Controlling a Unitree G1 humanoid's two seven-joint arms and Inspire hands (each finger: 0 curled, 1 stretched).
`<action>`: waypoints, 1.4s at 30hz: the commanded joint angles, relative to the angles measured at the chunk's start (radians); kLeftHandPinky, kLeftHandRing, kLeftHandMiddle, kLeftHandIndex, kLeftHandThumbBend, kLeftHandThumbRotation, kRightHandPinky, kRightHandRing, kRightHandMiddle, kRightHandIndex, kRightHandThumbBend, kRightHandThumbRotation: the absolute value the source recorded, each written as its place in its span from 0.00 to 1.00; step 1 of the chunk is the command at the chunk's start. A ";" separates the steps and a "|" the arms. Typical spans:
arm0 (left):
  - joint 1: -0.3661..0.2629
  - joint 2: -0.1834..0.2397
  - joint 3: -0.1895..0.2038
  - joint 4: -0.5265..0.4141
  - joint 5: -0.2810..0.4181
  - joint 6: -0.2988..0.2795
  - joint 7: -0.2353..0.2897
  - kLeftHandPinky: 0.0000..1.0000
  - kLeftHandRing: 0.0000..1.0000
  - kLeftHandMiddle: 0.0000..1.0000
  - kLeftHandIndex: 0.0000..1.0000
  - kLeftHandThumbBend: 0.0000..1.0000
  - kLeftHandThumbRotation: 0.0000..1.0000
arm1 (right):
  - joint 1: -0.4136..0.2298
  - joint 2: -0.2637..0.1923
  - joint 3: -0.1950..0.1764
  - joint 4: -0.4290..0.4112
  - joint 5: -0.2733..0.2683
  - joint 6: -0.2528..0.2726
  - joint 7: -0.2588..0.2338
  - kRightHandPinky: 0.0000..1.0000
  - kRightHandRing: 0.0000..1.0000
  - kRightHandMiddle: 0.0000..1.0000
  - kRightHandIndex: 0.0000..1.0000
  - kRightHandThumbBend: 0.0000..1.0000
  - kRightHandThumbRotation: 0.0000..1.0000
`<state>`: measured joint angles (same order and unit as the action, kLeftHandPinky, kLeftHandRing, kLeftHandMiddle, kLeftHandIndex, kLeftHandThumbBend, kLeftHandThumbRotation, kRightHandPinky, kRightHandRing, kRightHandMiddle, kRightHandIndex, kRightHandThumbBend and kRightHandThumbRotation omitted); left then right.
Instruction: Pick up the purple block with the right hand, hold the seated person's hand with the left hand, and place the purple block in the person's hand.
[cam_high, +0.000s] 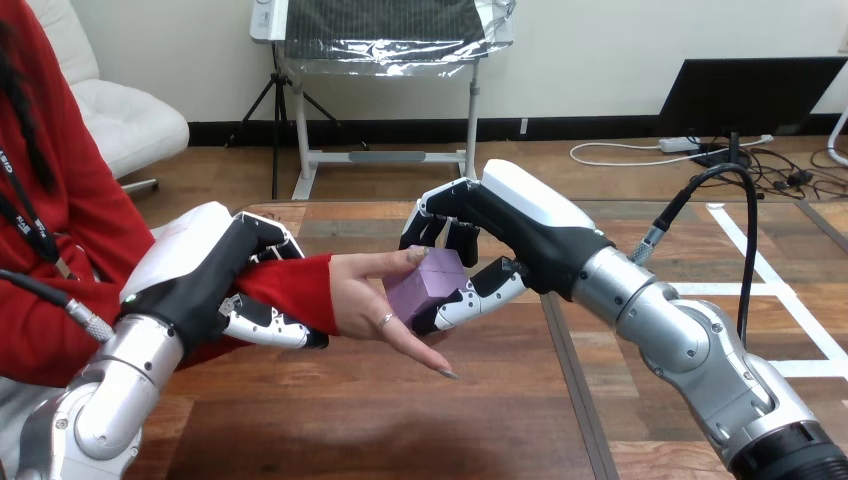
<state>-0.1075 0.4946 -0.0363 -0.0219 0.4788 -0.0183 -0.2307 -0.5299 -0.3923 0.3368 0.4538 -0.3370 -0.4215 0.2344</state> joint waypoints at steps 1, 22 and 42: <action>-0.175 -0.032 0.006 -0.115 -0.032 -0.051 0.042 0.31 0.36 0.40 0.41 0.80 0.00 | -0.033 0.036 -0.042 -0.090 0.034 0.015 0.004 0.35 0.39 0.45 0.48 0.64 0.00; -0.161 -0.040 0.005 -0.112 -0.036 -0.054 0.040 0.30 0.36 0.40 0.40 0.80 0.00 | -0.026 0.044 -0.036 -0.066 0.053 0.021 0.006 0.34 0.38 0.44 0.48 0.65 0.00; -0.111 -0.031 0.021 -0.136 -0.146 -0.059 -0.036 0.38 0.45 0.49 0.49 0.77 0.02 | -0.010 0.045 -0.062 -0.028 0.082 0.040 0.033 0.43 0.49 0.53 0.55 0.70 0.04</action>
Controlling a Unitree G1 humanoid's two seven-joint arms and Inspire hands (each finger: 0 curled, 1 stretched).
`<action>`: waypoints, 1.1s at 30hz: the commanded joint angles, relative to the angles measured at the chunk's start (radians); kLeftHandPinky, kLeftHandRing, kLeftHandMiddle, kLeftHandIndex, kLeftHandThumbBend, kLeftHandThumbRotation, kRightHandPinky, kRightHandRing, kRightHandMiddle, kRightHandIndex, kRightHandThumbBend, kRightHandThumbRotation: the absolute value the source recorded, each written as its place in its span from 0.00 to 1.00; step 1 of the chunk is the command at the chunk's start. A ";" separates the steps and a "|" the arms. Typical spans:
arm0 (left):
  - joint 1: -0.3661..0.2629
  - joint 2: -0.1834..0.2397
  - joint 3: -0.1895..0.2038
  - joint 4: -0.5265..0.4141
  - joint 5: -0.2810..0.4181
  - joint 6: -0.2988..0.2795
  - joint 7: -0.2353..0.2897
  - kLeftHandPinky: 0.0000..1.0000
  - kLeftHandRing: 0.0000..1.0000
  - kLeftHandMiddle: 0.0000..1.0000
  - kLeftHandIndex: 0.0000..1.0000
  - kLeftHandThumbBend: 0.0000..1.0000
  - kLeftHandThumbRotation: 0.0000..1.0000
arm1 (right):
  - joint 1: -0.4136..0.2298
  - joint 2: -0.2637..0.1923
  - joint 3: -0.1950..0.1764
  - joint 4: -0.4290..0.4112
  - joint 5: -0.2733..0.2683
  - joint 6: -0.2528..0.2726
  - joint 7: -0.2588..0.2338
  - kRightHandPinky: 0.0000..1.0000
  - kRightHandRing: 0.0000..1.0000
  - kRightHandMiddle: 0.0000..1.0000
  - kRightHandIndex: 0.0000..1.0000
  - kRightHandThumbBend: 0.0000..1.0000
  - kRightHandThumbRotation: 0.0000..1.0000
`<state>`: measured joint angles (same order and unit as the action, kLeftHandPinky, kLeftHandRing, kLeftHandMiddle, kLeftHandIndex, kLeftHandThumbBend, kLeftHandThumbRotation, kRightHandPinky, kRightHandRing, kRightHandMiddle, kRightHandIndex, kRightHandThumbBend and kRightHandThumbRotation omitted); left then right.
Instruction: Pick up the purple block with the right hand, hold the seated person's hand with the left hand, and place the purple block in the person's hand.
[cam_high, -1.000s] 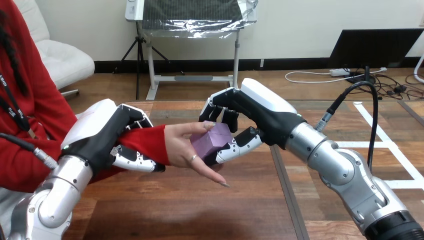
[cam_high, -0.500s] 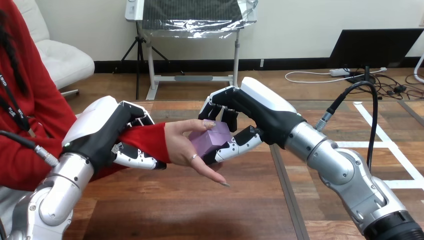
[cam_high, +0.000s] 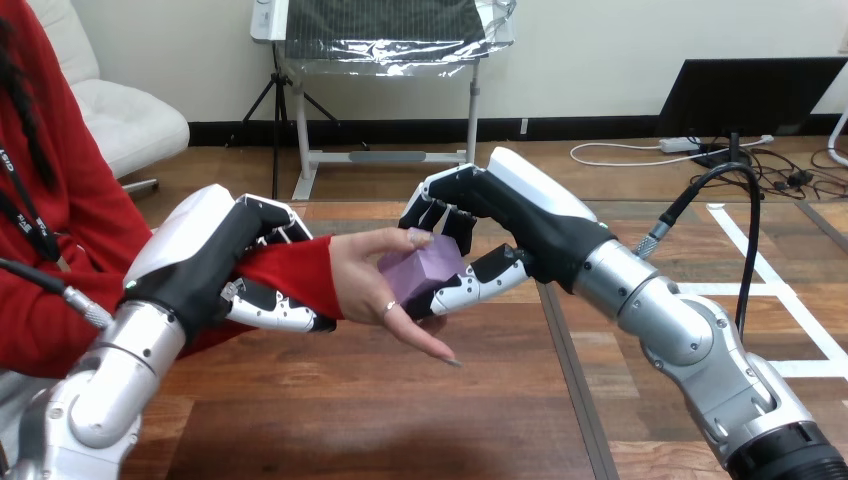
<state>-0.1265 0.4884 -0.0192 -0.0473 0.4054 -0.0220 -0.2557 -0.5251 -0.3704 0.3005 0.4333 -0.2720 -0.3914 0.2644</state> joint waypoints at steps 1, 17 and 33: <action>-0.086 -0.023 0.005 -0.110 -0.083 -0.061 -0.015 0.39 0.45 0.49 0.49 0.76 0.03 | -0.014 0.021 -0.027 -0.004 0.017 0.007 0.004 0.43 0.49 0.53 0.55 0.70 0.05; -0.024 -0.014 0.005 -0.121 -0.112 -0.093 -0.015 0.46 0.52 0.56 0.57 0.80 0.18 | -0.004 0.003 -0.053 0.035 0.024 -0.019 0.029 0.45 0.53 0.58 0.60 0.62 0.40; 0.028 -0.019 0.006 -0.140 -0.100 -0.084 -0.014 0.46 0.53 0.57 0.58 0.80 0.15 | 0.005 -0.014 -0.065 0.061 0.024 -0.039 0.041 0.46 0.54 0.59 0.60 0.56 0.67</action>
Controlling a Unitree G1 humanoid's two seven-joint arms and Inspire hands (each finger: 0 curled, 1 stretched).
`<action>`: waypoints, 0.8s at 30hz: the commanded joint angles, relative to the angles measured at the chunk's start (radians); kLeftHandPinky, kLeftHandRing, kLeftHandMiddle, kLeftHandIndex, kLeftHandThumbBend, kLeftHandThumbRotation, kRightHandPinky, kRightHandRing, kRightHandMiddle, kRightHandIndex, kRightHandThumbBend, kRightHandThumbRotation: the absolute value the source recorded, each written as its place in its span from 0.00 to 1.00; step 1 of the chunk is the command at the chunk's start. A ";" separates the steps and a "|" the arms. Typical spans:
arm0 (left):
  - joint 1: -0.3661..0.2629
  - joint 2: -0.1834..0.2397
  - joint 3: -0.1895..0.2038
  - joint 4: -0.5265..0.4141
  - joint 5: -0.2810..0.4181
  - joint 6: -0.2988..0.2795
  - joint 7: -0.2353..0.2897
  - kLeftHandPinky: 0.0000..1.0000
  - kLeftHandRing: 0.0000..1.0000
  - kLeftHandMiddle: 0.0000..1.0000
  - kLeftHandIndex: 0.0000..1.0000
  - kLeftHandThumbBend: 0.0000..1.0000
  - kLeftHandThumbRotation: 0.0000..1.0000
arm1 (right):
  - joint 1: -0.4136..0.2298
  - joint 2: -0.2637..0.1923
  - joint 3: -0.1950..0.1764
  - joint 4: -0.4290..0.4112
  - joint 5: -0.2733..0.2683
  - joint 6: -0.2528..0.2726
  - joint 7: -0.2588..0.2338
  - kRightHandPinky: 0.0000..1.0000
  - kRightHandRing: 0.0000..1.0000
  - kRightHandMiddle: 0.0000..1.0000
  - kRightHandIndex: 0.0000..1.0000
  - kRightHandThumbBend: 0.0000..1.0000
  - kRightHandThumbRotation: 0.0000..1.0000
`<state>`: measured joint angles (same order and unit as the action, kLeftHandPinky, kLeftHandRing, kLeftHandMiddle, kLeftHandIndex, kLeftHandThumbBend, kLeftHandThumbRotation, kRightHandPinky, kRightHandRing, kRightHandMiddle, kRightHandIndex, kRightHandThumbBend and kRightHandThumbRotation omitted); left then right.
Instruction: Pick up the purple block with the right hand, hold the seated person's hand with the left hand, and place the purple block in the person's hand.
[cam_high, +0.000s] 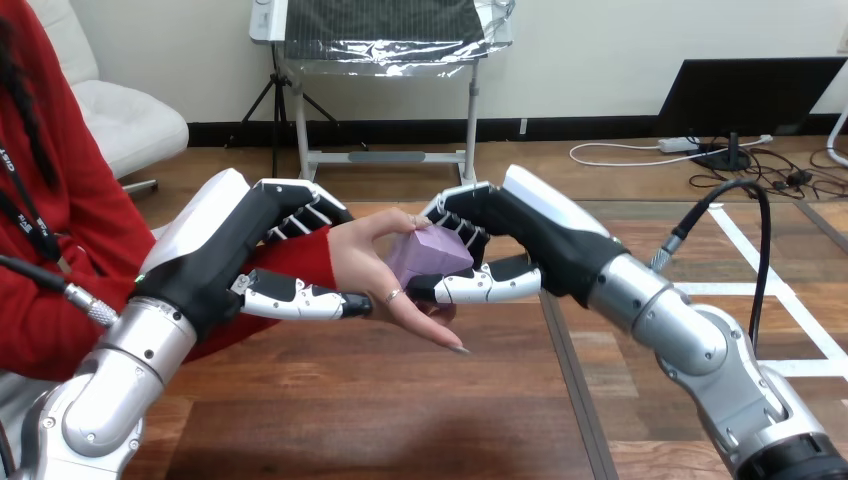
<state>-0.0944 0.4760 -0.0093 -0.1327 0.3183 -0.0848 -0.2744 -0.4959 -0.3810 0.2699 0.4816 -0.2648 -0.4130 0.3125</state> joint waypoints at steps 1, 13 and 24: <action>-0.001 -0.007 -0.004 -0.056 -0.013 -0.023 0.005 0.46 0.53 0.57 0.58 0.80 0.15 | -0.023 -0.005 -0.035 0.015 0.015 -0.018 -0.007 0.46 0.54 0.59 0.60 0.56 0.68; 0.027 -0.009 0.003 -0.061 -0.009 -0.036 0.011 0.46 0.53 0.57 0.59 0.78 0.14 | -0.022 -0.018 -0.034 0.042 0.002 -0.043 -0.011 0.50 0.57 0.61 0.62 0.59 0.86; 0.060 0.002 0.005 -0.086 0.021 -0.033 0.017 0.49 0.59 0.61 0.63 0.80 0.29 | -0.018 -0.025 -0.037 0.065 0.008 -0.073 -0.010 0.53 0.60 0.63 0.65 0.70 0.98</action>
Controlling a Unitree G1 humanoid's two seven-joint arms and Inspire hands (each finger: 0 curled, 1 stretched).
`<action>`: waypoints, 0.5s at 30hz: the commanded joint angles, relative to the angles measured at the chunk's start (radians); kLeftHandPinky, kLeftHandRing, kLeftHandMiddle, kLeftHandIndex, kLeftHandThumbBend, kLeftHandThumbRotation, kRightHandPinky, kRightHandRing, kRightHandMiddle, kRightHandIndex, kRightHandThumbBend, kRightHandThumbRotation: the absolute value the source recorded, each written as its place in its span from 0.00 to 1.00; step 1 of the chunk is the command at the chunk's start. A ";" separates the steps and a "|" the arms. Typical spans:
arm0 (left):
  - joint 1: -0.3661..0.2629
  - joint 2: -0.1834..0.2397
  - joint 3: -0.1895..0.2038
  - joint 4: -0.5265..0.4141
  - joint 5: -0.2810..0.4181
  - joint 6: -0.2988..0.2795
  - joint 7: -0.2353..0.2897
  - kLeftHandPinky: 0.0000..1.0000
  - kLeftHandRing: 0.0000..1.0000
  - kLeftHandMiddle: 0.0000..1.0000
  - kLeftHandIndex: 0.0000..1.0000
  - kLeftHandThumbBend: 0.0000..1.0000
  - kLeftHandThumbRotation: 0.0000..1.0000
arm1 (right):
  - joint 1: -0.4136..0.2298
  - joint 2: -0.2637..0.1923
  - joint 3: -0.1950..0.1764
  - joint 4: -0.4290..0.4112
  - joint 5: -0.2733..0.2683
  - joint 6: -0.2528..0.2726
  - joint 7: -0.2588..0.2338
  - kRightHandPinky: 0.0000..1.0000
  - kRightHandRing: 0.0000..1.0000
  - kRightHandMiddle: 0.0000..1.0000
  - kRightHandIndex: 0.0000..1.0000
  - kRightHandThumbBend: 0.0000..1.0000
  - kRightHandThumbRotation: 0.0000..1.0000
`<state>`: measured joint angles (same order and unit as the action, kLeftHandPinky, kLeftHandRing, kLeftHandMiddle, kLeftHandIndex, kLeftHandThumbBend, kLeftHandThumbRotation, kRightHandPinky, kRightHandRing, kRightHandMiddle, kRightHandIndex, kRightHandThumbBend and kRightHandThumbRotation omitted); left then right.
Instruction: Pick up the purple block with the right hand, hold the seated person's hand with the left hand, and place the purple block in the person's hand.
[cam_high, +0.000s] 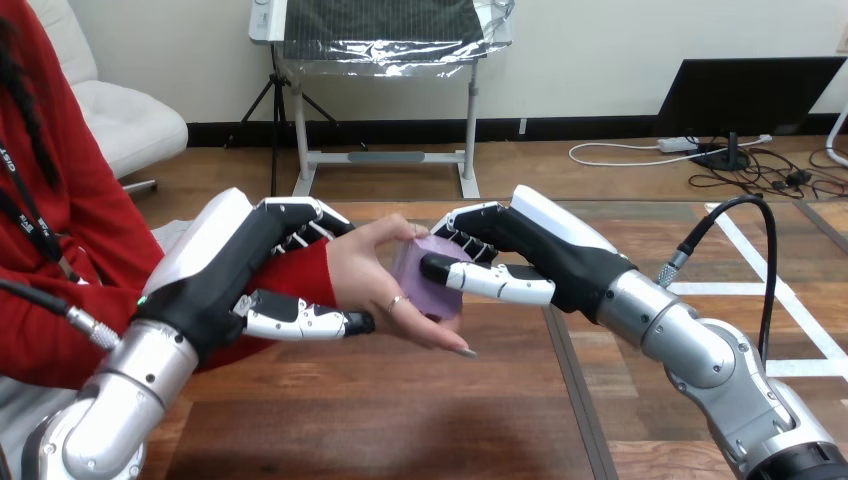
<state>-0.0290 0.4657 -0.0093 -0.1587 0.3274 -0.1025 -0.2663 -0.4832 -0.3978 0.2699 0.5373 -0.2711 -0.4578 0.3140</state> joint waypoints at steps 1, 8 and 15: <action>0.000 0.012 0.006 -0.068 0.014 -0.007 0.006 0.49 0.59 0.61 0.63 0.81 0.30 | -0.029 -0.007 -0.039 0.011 0.020 -0.030 -0.008 0.53 0.60 0.64 0.65 0.71 0.99; 0.032 0.004 0.012 -0.097 -0.002 0.011 -0.002 0.54 0.68 0.70 0.71 0.95 0.50 | -0.017 -0.012 -0.047 0.008 0.033 -0.023 0.004 0.55 0.62 0.65 0.67 0.80 1.00; 0.073 -0.014 0.014 -0.115 -0.023 0.008 0.008 0.59 0.74 0.76 0.76 0.99 0.62 | 0.001 -0.014 -0.058 -0.001 0.056 -0.008 0.022 0.56 0.63 0.66 0.69 0.86 1.00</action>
<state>0.0401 0.4628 -0.0064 -0.2221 0.3208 -0.0931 -0.2678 -0.4715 -0.3996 0.2560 0.5542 -0.2420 -0.4701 0.3316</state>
